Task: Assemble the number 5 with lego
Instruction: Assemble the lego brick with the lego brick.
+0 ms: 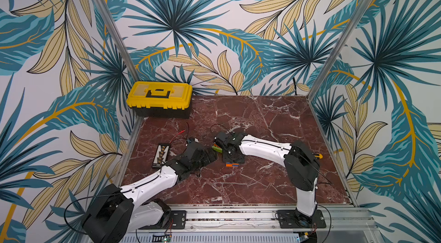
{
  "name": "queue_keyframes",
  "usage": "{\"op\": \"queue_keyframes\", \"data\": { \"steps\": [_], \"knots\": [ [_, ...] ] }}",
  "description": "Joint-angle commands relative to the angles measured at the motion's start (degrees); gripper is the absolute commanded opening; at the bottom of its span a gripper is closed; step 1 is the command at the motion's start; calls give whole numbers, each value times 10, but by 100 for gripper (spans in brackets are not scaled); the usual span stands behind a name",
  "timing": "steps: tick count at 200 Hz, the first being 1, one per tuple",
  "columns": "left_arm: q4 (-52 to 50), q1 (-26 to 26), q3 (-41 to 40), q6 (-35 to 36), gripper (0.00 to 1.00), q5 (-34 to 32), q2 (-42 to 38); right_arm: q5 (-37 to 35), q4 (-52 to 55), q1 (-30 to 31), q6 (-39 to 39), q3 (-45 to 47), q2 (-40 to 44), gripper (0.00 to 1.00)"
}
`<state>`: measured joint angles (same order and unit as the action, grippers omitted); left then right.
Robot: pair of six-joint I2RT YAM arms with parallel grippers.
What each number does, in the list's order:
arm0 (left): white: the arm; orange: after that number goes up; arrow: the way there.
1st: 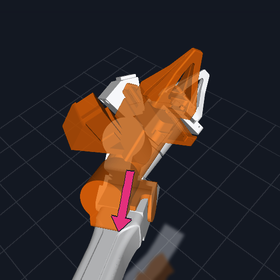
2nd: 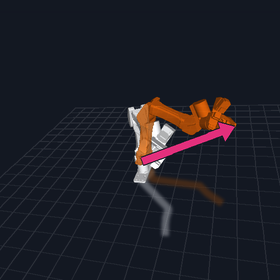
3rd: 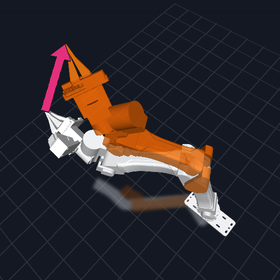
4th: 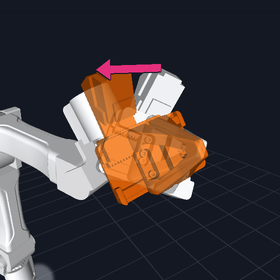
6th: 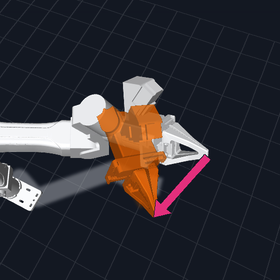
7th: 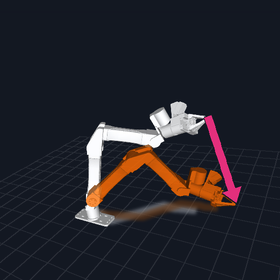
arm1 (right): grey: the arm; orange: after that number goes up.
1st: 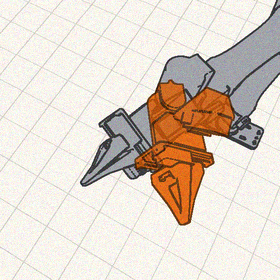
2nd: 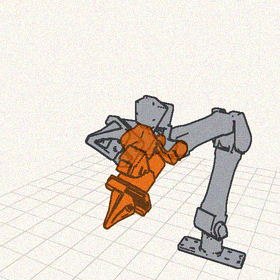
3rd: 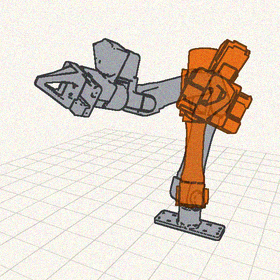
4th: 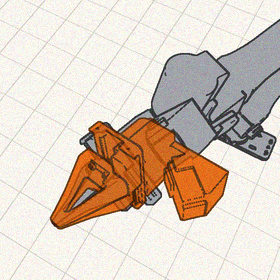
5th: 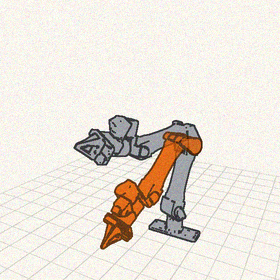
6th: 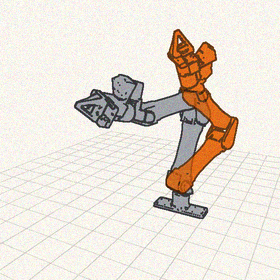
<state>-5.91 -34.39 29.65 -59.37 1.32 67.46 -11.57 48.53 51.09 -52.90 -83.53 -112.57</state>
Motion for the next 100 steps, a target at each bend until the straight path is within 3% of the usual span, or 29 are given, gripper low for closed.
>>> {"op": "queue_keyframes", "data": {
  "steps": [1,100],
  "knots": [
    [-10,4,1,7,100,4,-7,-6,31,2,0,5,-29,64],
    [-23,4,17,12,100,15,9,-3,17,2,-6,23,-40,63]
  ]
}}
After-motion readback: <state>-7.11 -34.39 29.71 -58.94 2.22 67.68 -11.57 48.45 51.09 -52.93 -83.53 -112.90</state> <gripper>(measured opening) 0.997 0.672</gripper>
